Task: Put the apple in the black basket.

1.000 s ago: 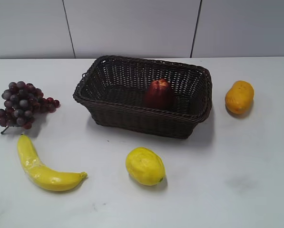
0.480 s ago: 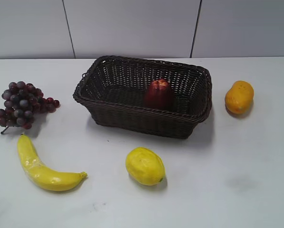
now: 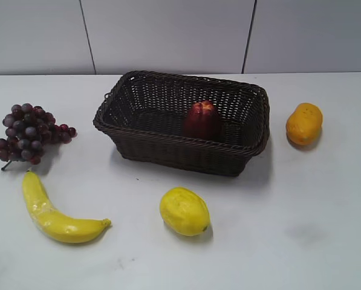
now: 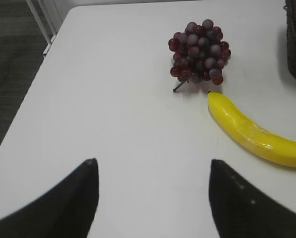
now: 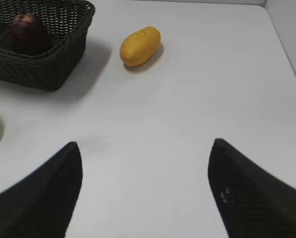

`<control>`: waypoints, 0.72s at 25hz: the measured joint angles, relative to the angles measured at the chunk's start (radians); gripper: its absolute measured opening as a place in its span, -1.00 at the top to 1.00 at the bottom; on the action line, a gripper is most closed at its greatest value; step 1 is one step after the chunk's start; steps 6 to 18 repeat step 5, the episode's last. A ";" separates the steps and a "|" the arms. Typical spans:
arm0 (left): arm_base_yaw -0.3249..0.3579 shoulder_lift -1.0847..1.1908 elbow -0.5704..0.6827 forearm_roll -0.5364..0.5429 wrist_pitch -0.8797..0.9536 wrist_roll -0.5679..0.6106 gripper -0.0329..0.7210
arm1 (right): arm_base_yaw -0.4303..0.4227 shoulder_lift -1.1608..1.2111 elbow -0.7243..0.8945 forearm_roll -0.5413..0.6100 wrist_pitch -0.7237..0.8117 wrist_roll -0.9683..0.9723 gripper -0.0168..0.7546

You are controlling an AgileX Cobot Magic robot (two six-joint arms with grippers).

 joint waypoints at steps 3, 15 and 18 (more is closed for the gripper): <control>0.000 0.000 0.000 0.000 0.000 0.000 -0.47 | -0.004 0.000 0.000 0.000 0.000 0.000 -0.58; 0.000 0.000 0.000 0.000 0.000 0.000 -0.47 | -0.005 0.000 0.000 0.000 0.000 0.000 -0.58; 0.000 0.000 0.000 0.000 0.000 0.000 -0.47 | -0.005 0.000 0.000 0.000 0.000 0.000 -0.58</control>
